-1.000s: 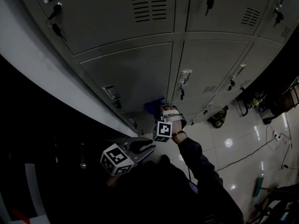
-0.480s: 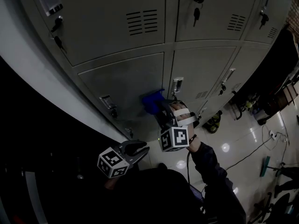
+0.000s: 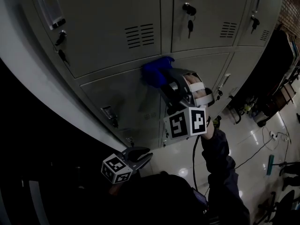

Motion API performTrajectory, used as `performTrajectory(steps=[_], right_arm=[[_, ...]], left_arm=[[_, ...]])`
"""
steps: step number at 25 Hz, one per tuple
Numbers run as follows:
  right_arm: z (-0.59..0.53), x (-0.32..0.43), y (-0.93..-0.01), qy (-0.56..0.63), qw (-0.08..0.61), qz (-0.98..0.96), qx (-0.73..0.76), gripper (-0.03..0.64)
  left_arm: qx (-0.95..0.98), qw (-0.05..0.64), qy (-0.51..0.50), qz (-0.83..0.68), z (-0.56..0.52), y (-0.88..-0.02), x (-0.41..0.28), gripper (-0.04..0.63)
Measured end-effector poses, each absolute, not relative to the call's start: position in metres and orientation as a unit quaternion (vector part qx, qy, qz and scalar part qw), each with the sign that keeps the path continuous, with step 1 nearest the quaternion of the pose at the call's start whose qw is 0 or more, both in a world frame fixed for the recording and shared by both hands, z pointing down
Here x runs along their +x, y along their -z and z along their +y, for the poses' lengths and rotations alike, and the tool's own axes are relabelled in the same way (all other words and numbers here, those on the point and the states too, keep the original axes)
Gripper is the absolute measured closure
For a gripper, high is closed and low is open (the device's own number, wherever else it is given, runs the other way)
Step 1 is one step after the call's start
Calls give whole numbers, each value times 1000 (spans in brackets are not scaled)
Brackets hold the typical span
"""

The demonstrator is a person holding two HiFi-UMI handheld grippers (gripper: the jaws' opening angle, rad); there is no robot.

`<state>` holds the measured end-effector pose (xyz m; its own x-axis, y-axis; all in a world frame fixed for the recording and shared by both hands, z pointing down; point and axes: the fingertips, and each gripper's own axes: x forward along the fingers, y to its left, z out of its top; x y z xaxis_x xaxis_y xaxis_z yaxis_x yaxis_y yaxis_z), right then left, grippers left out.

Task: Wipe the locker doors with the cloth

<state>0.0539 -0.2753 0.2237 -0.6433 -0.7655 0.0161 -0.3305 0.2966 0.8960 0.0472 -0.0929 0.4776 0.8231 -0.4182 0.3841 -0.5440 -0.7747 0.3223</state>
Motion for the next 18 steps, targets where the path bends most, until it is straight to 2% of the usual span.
performTrajectory(steps=[6, 18], right_arm=[[-282, 51, -252, 477, 249, -763, 357, 492], [-279, 35, -424, 431, 344, -775, 309, 492]], left_arm=[[929, 215, -147, -261, -94, -476, 43, 540], [923, 231, -160, -261, -90, -483, 43, 540]])
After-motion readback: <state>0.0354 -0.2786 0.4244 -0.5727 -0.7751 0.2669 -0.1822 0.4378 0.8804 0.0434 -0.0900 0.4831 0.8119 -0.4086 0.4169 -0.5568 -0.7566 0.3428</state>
